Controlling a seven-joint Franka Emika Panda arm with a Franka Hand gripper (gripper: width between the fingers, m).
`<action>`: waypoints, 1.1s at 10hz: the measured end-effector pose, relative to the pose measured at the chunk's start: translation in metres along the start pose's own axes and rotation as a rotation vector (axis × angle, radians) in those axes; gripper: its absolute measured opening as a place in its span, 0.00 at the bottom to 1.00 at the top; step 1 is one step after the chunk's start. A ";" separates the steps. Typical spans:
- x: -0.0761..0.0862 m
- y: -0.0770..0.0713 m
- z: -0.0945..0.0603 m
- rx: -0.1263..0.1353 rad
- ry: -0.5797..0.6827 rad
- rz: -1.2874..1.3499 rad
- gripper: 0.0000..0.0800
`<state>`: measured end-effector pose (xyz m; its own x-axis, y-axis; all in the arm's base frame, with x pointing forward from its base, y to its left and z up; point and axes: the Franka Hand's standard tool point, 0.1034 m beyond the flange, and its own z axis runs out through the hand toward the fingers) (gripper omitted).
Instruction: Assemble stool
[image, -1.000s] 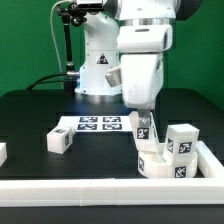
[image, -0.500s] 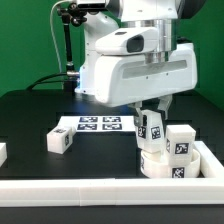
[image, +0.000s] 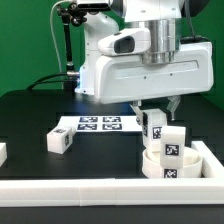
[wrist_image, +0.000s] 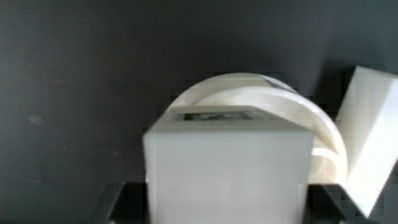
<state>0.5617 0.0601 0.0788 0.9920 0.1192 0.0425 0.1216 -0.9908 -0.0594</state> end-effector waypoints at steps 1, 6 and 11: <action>0.000 -0.001 0.000 0.009 0.001 0.084 0.42; 0.002 -0.008 0.000 0.048 0.016 0.455 0.42; 0.007 -0.031 0.002 0.097 0.026 0.970 0.42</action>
Offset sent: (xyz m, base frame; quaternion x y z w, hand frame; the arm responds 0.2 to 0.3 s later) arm 0.0000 0.0000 0.0000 0.0000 0.0000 0.1296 0.9916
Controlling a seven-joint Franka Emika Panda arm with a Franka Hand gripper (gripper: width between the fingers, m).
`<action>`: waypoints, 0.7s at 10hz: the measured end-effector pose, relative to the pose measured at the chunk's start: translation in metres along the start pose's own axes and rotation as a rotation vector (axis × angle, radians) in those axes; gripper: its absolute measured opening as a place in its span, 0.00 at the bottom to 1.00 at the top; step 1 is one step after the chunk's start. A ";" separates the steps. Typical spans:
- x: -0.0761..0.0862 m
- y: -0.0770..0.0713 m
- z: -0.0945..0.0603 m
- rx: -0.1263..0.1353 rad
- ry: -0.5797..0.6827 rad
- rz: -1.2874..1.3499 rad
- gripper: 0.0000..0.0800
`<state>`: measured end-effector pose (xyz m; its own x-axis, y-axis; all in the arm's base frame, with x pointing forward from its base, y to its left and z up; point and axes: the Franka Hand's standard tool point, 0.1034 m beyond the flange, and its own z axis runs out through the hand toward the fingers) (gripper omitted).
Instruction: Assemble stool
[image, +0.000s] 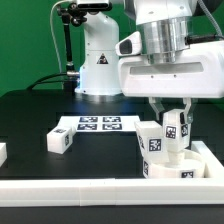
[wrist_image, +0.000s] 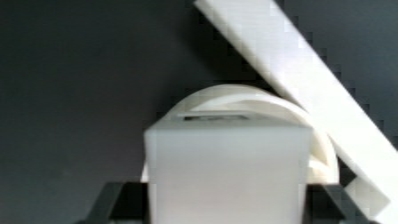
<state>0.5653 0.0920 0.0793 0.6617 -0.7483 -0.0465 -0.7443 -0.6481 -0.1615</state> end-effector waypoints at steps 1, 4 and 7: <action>-0.001 -0.002 0.000 0.005 -0.005 0.069 0.42; -0.003 -0.004 0.000 0.017 -0.016 0.175 0.42; 0.000 -0.007 -0.004 0.014 -0.023 0.107 0.77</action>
Offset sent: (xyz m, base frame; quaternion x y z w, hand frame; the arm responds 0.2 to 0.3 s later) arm 0.0000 0.0000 0.0000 0.0000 0.0000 0.1296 0.9916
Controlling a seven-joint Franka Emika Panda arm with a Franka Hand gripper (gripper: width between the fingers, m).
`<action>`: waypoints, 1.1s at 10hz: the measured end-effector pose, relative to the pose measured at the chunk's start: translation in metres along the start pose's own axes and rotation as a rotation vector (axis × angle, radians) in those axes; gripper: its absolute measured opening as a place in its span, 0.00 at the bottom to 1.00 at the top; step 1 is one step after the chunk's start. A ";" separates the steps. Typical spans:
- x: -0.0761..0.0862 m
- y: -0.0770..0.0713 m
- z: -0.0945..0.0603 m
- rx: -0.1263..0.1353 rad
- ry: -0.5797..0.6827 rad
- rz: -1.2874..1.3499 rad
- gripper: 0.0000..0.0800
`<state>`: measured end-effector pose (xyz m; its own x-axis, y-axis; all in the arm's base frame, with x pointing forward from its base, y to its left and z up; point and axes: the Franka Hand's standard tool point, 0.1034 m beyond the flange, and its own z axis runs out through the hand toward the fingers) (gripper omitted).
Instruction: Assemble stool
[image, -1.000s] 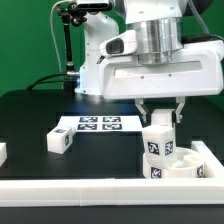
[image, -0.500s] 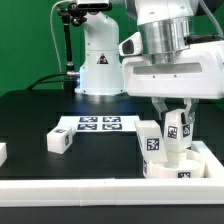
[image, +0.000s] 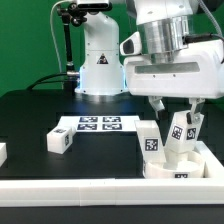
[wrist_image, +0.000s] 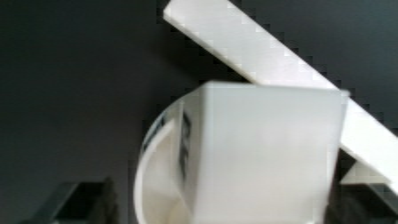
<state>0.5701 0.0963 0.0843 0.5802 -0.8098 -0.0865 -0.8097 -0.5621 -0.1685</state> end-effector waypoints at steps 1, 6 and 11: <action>-0.001 -0.003 -0.004 -0.002 -0.007 -0.030 0.77; -0.001 -0.012 -0.020 0.017 0.001 -0.098 0.81; -0.008 -0.016 -0.021 -0.030 0.034 -0.735 0.81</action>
Offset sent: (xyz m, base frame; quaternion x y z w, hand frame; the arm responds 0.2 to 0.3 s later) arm -0.0066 0.0091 0.0321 0.0089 -0.0223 -0.0270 0.9993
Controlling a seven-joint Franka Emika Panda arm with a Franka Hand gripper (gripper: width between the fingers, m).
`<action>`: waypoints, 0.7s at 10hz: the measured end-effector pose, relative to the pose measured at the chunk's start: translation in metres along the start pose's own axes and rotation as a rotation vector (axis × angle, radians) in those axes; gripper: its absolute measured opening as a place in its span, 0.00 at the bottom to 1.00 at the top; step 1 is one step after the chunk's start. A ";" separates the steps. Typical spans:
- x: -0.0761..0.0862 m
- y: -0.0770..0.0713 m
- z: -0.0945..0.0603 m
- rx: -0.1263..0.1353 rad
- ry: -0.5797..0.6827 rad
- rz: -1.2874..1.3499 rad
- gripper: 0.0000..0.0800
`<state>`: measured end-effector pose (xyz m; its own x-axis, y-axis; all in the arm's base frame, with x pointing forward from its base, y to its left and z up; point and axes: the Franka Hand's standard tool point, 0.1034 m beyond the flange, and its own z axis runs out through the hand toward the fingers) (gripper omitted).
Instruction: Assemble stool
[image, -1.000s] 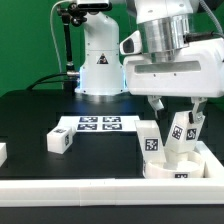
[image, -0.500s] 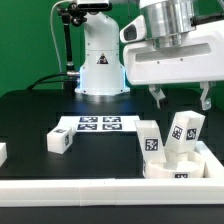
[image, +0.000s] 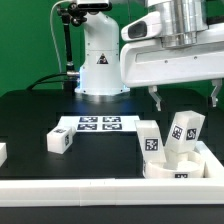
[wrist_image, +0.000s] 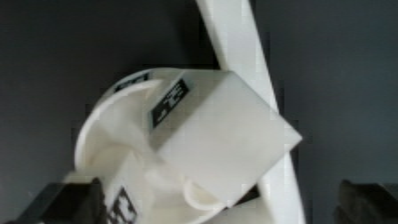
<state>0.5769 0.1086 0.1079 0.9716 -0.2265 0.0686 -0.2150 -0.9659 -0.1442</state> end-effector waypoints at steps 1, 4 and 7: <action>0.001 -0.001 -0.001 -0.006 0.005 -0.102 0.81; 0.001 0.001 0.000 -0.007 0.002 -0.269 0.81; 0.001 0.001 0.000 -0.024 0.001 -0.566 0.81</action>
Offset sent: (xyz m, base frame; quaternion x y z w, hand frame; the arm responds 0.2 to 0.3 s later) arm 0.0000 0.0000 0.0000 0.0000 0.0000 -0.1938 0.9810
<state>0.5776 0.1077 0.1080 0.9360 0.3273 0.1296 0.3371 -0.9394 -0.0623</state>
